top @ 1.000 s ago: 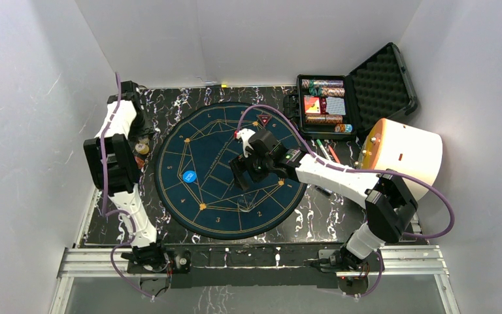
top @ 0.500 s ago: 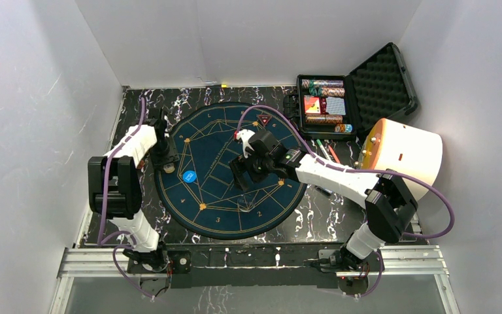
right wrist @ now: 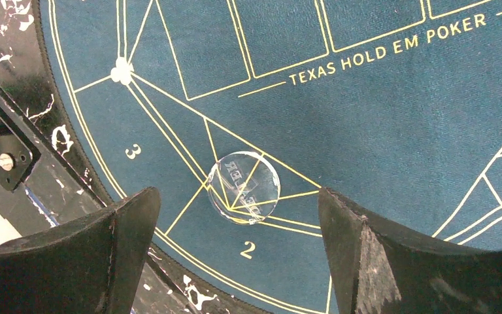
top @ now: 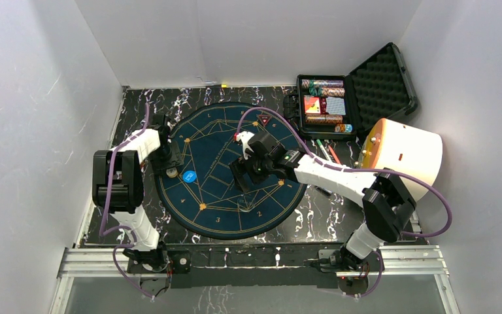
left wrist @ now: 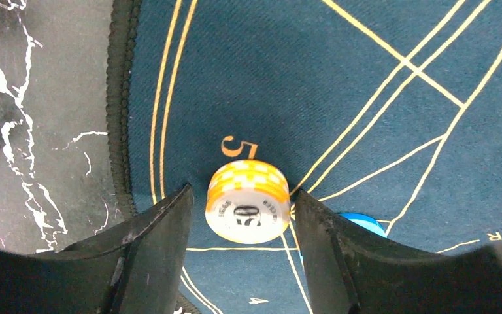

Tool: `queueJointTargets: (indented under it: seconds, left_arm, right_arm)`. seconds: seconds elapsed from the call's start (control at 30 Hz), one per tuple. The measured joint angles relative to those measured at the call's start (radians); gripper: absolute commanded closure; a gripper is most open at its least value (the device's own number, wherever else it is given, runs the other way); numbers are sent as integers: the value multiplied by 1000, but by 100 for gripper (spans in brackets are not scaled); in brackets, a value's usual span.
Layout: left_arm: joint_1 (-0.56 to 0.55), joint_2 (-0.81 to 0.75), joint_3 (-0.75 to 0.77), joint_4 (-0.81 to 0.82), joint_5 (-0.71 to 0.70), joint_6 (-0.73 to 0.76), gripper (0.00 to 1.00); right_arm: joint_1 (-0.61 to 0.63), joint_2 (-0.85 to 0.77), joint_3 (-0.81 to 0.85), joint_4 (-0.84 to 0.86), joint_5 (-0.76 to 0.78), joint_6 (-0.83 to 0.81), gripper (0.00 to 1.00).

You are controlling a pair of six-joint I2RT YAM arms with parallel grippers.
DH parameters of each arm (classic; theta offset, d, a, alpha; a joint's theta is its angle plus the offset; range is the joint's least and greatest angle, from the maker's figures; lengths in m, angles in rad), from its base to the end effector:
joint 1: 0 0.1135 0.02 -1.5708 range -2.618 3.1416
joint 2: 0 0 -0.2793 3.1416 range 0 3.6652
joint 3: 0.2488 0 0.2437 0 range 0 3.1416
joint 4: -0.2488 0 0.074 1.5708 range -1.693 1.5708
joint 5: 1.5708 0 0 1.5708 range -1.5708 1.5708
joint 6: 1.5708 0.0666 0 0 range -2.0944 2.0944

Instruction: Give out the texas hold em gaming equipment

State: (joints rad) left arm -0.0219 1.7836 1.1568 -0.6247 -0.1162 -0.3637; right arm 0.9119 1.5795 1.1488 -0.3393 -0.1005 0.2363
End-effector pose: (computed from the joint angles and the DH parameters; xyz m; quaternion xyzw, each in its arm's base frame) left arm 0.3496 0.0001 0.1635 -0.1767 0.9697 0.0259 0.1667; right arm 0.2168 0.2910 0.2511 -0.3233 0.8613 0.2503 0.3018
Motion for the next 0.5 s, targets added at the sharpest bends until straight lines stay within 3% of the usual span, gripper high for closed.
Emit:
queueJointTargets:
  seconds: [0.23, 0.5]
  left_arm:
    - [0, -15, 11, -50, -31, 19, 26]
    - [97, -19, 235, -83, -58, 67, 21]
  right_arm:
    - [0, 0, 0, -1, 0, 0, 2]
    - [0, 4, 0, 0, -3, 0, 2]
